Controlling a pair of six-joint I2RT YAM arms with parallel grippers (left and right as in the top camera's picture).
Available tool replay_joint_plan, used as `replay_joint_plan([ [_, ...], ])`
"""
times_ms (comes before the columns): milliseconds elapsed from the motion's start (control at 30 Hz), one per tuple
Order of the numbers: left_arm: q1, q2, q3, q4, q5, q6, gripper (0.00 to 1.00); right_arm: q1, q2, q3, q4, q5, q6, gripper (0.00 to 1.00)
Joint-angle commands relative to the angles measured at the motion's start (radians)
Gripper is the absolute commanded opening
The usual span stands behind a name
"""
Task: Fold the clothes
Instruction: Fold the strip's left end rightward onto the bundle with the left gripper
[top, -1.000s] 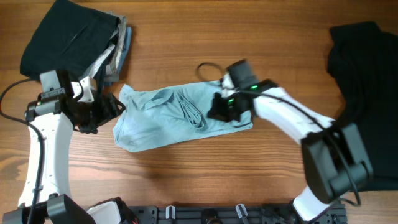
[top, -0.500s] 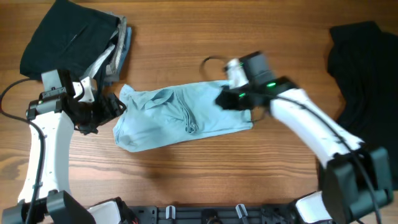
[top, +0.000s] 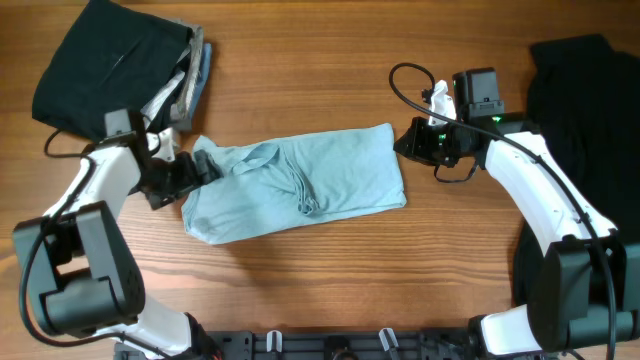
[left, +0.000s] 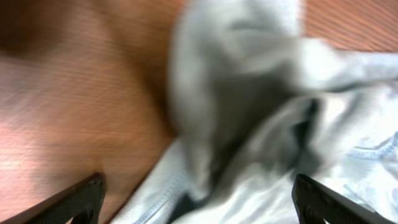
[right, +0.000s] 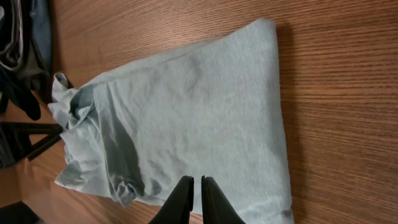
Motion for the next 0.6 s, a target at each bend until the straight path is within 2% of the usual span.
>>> replay_joint_plan([
  [0, -0.089, 0.099, -0.016, 0.037, 0.019, 0.11, 0.94, 0.001, -0.005, 0.01, 0.0, -0.023, -0.021, 0.1],
  [100, -0.146, 0.14, -0.016, 0.045, 0.019, 0.137, 0.84, 0.001, -0.005, 0.01, -0.008, -0.023, -0.021, 0.11],
  [167, -0.161, 0.15, -0.016, 0.04, -0.002, 0.138, 0.62, 0.001, -0.005, 0.01, -0.011, -0.023, -0.021, 0.11],
  [200, -0.16, 0.15, -0.016, 0.035, -0.008, 0.134, 0.45, 0.001, -0.005, 0.01, -0.014, -0.023, -0.021, 0.11],
  [233, -0.159, 0.15, -0.016, 0.024, -0.013, 0.13, 0.33, 0.001, -0.005, 0.01, -0.016, -0.023, -0.021, 0.11],
  [300, -0.15, 0.15, -0.016, -0.008, -0.045, 0.127, 0.11, 0.001, -0.005, 0.01, -0.016, -0.023, -0.025, 0.11],
  [333, -0.142, 0.149, -0.016, -0.029, -0.061, 0.127, 0.09, 0.001, -0.005, 0.01, -0.016, -0.023, -0.026, 0.11],
  [367, -0.132, 0.148, -0.016, -0.046, -0.064, 0.127, 0.23, 0.001, -0.005, 0.01, -0.016, -0.023, -0.029, 0.11],
  [400, -0.121, 0.148, -0.016, -0.064, -0.068, 0.127, 0.66, 0.001, -0.005, 0.01, -0.016, -0.023, -0.028, 0.11],
  [433, -0.116, 0.148, -0.016, -0.076, -0.082, 0.126, 0.74, 0.001, -0.005, 0.01, -0.017, -0.023, -0.031, 0.11],
  [467, -0.111, 0.148, -0.016, -0.087, -0.108, 0.109, 0.91, 0.001, -0.005, 0.01, -0.018, -0.024, -0.041, 0.11],
  [500, -0.095, 0.148, -0.016, -0.101, -0.19, 0.028, 0.99, 0.001, -0.005, 0.01, -0.024, -0.023, -0.047, 0.11],
  [567, -0.054, 0.148, -0.016, -0.111, -0.232, -0.012, 1.0, 0.001, -0.005, 0.01, -0.029, -0.023, -0.052, 0.11],
])
